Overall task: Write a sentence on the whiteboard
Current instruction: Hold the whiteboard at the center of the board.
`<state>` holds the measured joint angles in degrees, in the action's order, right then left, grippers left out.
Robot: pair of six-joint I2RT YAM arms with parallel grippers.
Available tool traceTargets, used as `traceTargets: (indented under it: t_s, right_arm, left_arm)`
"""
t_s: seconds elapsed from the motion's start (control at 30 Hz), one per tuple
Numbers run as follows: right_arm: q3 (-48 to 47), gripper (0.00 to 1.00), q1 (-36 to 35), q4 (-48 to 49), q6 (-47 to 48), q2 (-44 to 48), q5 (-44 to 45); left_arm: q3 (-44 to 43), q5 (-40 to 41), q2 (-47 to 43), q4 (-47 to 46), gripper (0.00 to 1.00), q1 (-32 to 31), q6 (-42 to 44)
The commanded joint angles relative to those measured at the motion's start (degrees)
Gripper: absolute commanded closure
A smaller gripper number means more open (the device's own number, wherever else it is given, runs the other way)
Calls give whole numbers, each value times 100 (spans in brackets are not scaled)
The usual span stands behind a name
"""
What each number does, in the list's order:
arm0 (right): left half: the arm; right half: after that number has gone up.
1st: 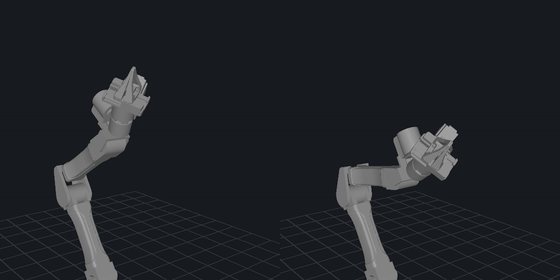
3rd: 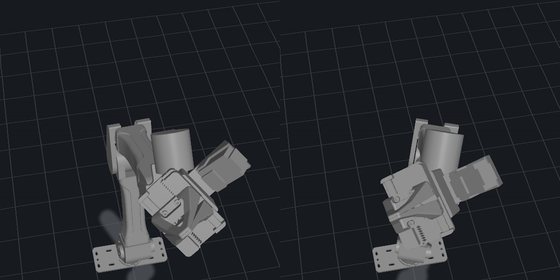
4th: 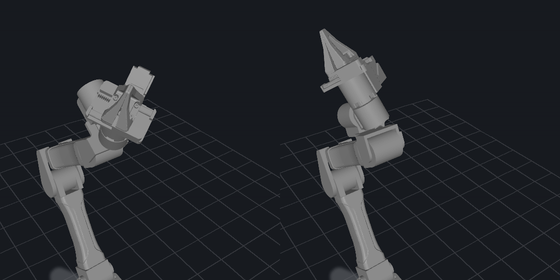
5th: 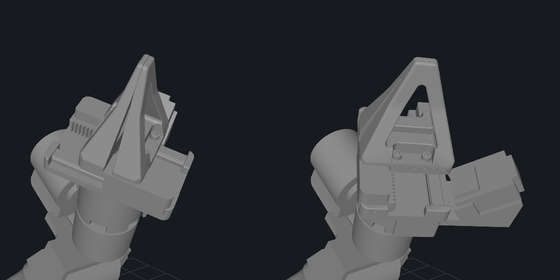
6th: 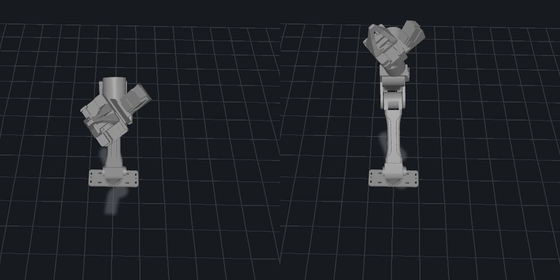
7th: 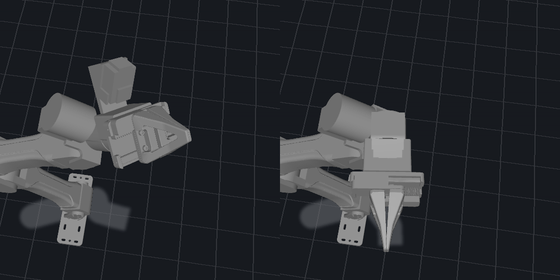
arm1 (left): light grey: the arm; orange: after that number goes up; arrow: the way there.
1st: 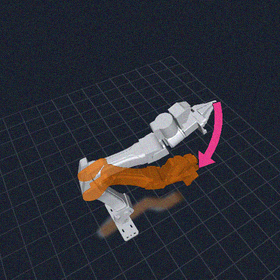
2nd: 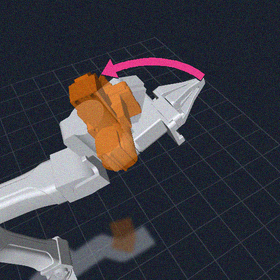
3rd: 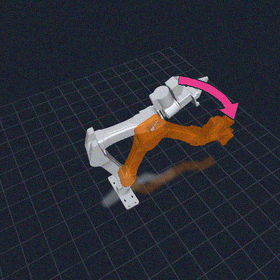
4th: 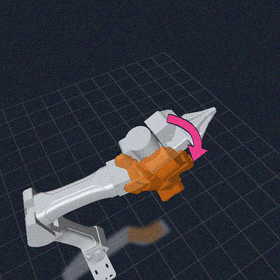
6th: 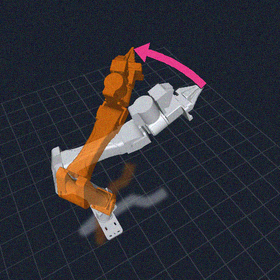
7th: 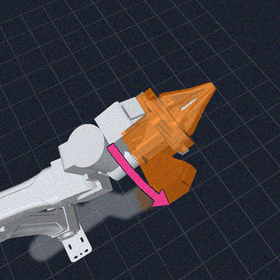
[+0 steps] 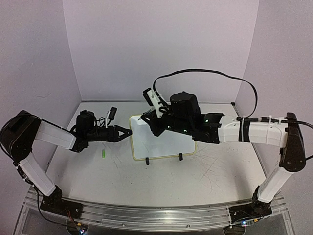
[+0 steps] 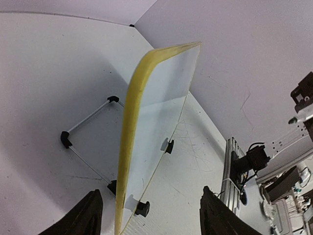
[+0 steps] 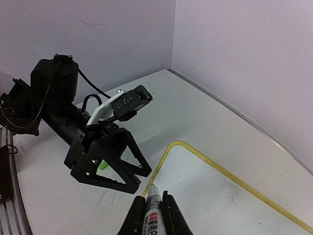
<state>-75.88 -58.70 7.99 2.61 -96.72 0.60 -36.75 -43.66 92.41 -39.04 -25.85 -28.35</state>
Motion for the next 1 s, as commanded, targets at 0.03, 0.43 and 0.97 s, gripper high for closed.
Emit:
traceTargets:
  t_s: [0.03, 0.43, 0.97]
  right_arm:
    - [-233, 100, 6, 532, 229, -233, 130]
    - [-394, 100, -7, 643, 218, -533, 162]
    - [-394, 100, -5, 660, 464, -614, 240]
  left_arm:
    - [-367, -323, 389, -373, 40, -28, 183]
    - [-678, -781, 887, -374, 71, 0, 682]
    - [-970, -1519, 1276, -387, 72, 106, 1222]
